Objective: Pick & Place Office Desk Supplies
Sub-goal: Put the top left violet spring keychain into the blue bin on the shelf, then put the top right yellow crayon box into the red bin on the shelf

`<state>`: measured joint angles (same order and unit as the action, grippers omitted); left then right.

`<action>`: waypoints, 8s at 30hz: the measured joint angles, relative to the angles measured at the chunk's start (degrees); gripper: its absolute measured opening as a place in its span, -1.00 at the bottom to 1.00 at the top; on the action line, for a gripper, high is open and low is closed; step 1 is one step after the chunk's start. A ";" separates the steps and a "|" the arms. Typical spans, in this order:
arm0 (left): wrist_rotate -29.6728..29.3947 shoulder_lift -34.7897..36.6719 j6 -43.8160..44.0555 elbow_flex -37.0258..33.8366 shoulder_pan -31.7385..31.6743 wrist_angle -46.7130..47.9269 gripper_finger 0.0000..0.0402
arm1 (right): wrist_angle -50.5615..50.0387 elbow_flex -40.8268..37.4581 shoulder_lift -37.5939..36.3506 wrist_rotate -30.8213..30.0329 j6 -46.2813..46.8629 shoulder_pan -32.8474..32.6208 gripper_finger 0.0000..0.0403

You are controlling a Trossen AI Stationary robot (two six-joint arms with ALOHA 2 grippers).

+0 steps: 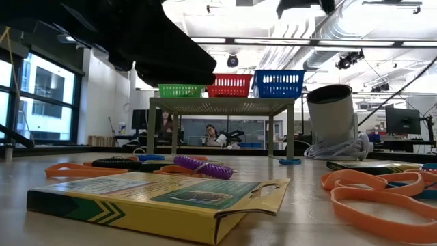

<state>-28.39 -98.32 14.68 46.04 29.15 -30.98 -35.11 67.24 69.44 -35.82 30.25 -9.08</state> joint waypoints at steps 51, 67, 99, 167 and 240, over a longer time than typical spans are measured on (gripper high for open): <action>0.25 -0.02 0.04 -0.07 -0.29 3.15 -0.05 | 9.47 0.00 1.22 20.67 -12.80 20.76 -0.09; 0.40 -0.04 1.78 -0.07 -0.55 3.39 -0.05 | 12.24 0.02 -4.58 38.07 -10.03 15.76 -0.10; 0.26 -0.04 3.27 -0.07 -0.62 4.26 -0.05 | 20.17 -0.76 -1.45 28.80 -7.19 13.89 0.44; 0.22 -0.04 7.88 -0.07 -2.47 6.73 -0.05 | 3.88 -26.69 11.55 11.42 1.97 -20.61 0.81; 0.18 -0.04 7.86 -0.07 -2.47 8.12 -0.05 | 18.70 -26.53 25.30 14.65 13.24 -15.66 0.53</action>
<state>-28.21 -98.37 22.54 45.98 26.68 -22.87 -16.41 40.71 94.74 -21.17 43.48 -24.74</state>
